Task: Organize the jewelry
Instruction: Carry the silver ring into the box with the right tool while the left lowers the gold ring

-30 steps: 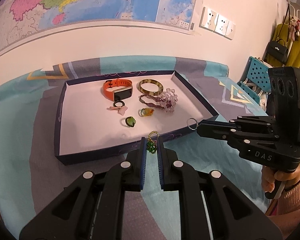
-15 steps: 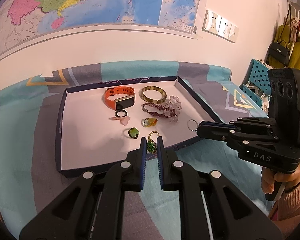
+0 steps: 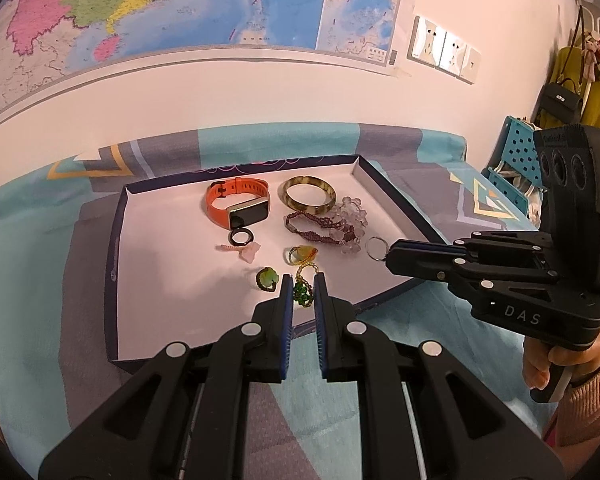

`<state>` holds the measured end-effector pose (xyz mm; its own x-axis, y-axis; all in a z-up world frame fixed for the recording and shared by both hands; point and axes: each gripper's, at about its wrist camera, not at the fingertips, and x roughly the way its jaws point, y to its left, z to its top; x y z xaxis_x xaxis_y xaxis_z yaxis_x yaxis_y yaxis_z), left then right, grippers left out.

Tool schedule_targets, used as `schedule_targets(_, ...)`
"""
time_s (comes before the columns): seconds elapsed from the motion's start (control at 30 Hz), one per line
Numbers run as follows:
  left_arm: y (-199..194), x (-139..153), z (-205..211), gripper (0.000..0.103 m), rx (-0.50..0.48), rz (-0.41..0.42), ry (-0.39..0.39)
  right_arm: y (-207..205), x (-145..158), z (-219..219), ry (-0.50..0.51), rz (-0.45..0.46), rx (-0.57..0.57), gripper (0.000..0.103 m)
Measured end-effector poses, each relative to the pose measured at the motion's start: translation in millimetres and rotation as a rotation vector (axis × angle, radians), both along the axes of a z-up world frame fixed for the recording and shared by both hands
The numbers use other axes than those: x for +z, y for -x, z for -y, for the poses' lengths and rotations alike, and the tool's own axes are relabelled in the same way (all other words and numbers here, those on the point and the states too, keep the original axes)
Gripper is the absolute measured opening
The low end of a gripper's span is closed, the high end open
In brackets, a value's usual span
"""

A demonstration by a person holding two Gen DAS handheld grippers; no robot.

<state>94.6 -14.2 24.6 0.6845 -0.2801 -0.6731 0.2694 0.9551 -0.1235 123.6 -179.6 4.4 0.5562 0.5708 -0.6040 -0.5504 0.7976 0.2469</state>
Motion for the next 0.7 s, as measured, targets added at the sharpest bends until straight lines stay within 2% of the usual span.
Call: schedule_targets(0.7,-23.0,-5.7,0.4,0.011,0.008,-0.026,0.019,-18.7,-4.4,-7.9,0.013,-0.012,-0.002,0.004)
